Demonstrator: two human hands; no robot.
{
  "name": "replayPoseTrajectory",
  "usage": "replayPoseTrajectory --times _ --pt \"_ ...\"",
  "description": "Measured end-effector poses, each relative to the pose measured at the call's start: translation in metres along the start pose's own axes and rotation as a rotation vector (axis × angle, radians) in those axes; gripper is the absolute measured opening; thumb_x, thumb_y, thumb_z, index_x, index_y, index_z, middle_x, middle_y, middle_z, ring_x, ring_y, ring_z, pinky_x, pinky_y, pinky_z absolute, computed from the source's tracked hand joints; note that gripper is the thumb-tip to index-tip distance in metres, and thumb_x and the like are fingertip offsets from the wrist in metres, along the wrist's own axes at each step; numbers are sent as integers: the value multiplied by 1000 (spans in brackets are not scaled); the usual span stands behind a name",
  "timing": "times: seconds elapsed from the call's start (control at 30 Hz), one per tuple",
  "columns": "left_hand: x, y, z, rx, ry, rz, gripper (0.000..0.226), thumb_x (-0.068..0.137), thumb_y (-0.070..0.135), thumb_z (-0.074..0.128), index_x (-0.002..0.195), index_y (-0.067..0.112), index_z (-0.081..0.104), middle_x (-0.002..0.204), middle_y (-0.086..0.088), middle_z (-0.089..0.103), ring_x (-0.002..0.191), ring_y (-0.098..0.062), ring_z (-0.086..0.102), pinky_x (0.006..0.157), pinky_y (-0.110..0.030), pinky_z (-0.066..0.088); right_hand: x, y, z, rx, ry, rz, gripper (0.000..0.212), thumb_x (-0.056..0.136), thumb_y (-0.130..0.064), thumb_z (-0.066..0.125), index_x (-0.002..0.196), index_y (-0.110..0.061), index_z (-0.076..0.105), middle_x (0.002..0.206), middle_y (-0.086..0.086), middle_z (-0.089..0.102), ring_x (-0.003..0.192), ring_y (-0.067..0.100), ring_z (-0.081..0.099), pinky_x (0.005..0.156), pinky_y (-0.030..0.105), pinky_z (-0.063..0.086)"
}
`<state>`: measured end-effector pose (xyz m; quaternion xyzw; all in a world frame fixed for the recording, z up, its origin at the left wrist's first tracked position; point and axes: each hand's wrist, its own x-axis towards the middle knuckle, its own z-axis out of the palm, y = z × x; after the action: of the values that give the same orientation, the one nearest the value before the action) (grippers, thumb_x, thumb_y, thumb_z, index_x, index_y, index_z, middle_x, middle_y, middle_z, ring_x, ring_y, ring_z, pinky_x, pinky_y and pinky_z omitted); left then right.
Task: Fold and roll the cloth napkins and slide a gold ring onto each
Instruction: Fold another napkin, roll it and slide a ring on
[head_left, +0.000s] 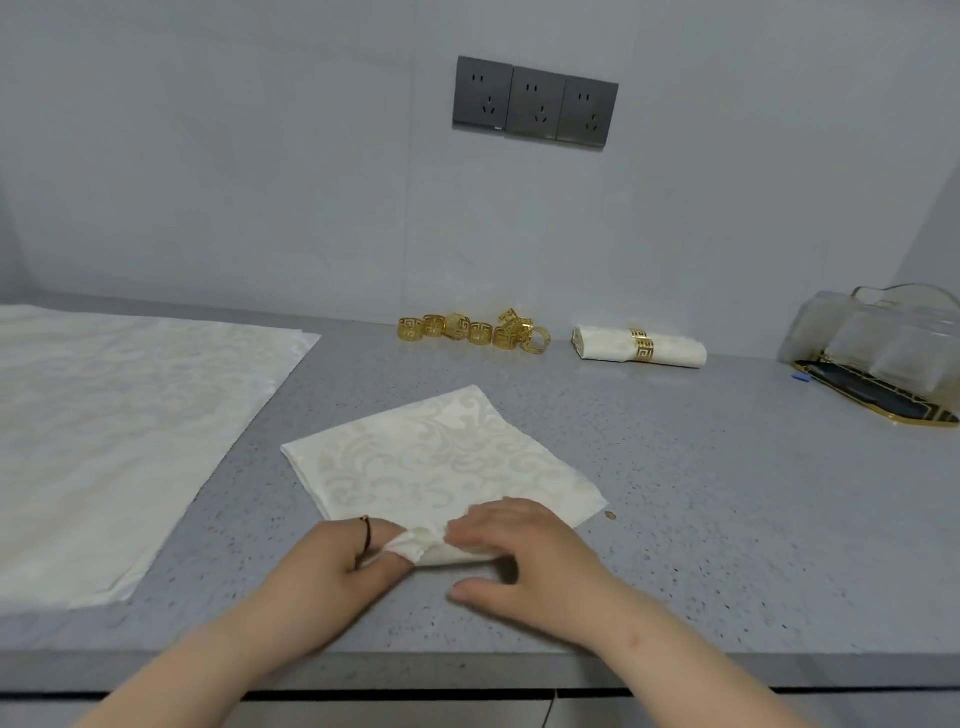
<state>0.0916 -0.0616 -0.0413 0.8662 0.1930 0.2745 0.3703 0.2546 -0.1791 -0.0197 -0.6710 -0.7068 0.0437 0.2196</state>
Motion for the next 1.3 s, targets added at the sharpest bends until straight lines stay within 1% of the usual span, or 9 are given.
replayPoseTrajectory --times 0.07,0.13,0.3,0.43,0.57,0.77,0.87,1.0,1.3 --pt "0 -3 -7 -63 14 -22 20 88 29 57 74 42 62 58 22 57 61 5 52 57 -7 34 5 3 5 -156 27 -51 33 80 -32 60 108 -16 68 111 -2 68 107 13 60 94 13 36" --pt "-2 -1 -15 -84 18 -61 20 82 34 53 65 38 61 53 16 50 55 2 45 53 -10 31 6 10 9 -203 70 -71 25 72 -26 53 86 -23 74 90 -10 73 81 7 69 70 15 52" --pt "-8 -23 -36 5 24 -109 49 58 63 42 83 25 60 72 -3 64 67 -9 54 61 -15 35 -1 37 -5 -334 125 15 30 66 -27 47 78 -33 74 84 -19 72 72 -1 68 60 12 52" --pt "-9 -34 -49 98 71 -172 56 63 65 40 77 16 64 80 -6 67 75 -20 60 64 -20 38 -11 61 -14 -307 193 103 30 73 -29 46 80 -28 75 86 -13 73 74 4 70 56 20 56" --pt "-7 -33 -51 74 126 -220 17 85 37 53 79 26 63 80 -6 69 81 -23 63 60 -15 37 -19 63 -20 -141 163 258 26 93 -19 49 113 -21 66 112 -15 62 105 1 56 88 5 37" --pt "-6 -25 -53 4 228 -282 31 88 10 56 58 15 60 43 12 54 43 2 48 46 -8 31 -26 58 -28 244 171 475 34 92 -15 50 59 -23 49 48 -16 50 51 -2 45 53 13 33" --pt "0 -23 -51 32 304 -297 30 87 12 58 57 6 58 42 7 45 42 -4 41 48 -17 28 -20 53 -29 300 217 551 35 92 -13 49 58 -17 45 49 -11 45 47 2 38 49 11 32" --pt "6 -24 -45 139 352 -335 22 86 15 59 67 5 60 52 1 45 53 -17 41 54 -27 28 -6 51 -20 271 265 617 27 93 -16 46 67 -9 46 60 -3 41 55 9 34 50 21 24" --pt "7 -29 -50 458 278 -259 32 86 20 57 102 35 35 55 6 53 61 -12 54 58 -12 30 12 49 -13 -141 147 596 19 95 -28 39 78 -21 42 65 -11 41 56 3 35 51 19 27"
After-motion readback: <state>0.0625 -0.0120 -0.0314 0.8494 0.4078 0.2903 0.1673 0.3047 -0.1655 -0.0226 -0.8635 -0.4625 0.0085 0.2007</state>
